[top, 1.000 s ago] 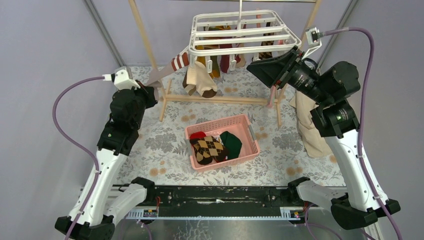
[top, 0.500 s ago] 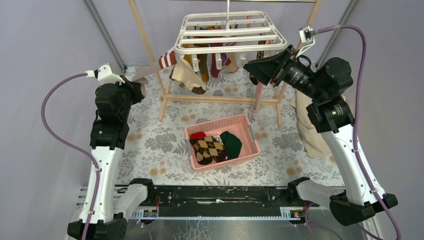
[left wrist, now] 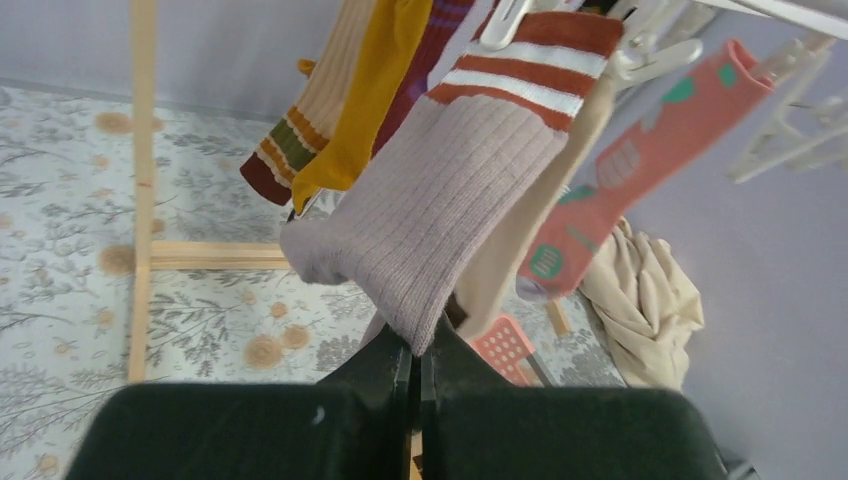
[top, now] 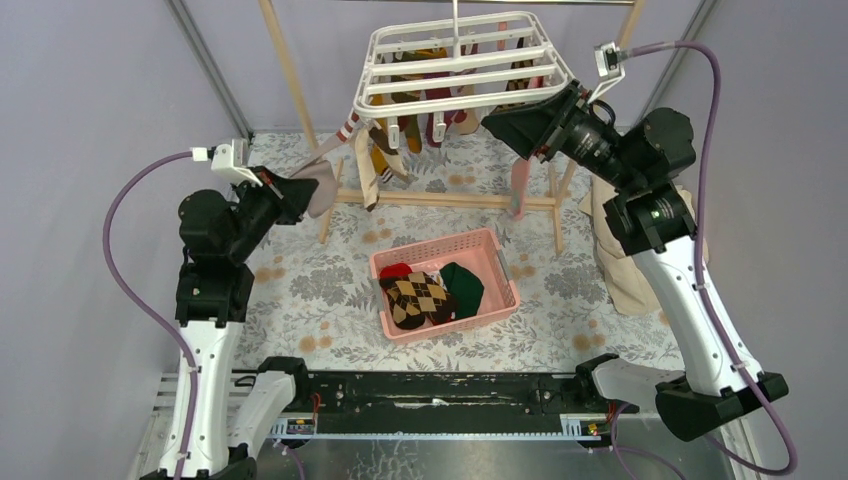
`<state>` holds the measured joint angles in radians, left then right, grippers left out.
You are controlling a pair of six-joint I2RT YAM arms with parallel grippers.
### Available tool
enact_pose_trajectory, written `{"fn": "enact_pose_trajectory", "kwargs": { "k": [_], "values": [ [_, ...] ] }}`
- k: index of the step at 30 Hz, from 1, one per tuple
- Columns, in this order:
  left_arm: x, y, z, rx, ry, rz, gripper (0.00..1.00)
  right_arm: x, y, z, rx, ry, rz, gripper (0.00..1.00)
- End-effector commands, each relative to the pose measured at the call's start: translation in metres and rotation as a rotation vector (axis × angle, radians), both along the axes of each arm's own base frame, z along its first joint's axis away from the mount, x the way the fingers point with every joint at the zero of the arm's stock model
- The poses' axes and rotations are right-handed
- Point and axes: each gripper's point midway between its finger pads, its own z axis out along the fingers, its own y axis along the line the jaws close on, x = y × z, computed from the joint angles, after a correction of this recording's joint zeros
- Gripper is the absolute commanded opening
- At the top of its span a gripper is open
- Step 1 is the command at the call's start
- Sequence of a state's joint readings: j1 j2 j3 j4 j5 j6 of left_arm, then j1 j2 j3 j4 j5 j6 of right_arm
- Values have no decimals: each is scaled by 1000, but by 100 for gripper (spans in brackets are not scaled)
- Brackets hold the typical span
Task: Remove the socks clipped to the hanger
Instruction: Adjust the hanger on the clothesline.
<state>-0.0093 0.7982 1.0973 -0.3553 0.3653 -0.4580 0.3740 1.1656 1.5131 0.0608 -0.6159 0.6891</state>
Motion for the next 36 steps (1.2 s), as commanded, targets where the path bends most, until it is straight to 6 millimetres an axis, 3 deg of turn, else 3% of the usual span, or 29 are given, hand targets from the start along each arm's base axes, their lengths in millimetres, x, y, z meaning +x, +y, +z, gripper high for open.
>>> {"fn": "enact_pose_trajectory", "kwargs": {
  "k": [1, 11, 23, 30, 36],
  "values": [
    [-15, -19, 12, -34, -56, -123, 0, -14, 7, 49, 126, -75, 100, 53],
    [-31, -29, 25, -71, -74, -188, 0, 20, -6, 19, -9, 39, -108, 48],
    [-66, -49, 46, -122, -91, -328, 0, 64, -26, -6, -82, 28, -328, 49],
    [-84, -58, 50, -153, -74, -401, 0, 100, -39, -20, -115, 34, -431, 49],
    [-93, -63, 51, -170, -65, -440, 0, 142, -70, -39, -89, 78, -508, 49]
  ]
}}
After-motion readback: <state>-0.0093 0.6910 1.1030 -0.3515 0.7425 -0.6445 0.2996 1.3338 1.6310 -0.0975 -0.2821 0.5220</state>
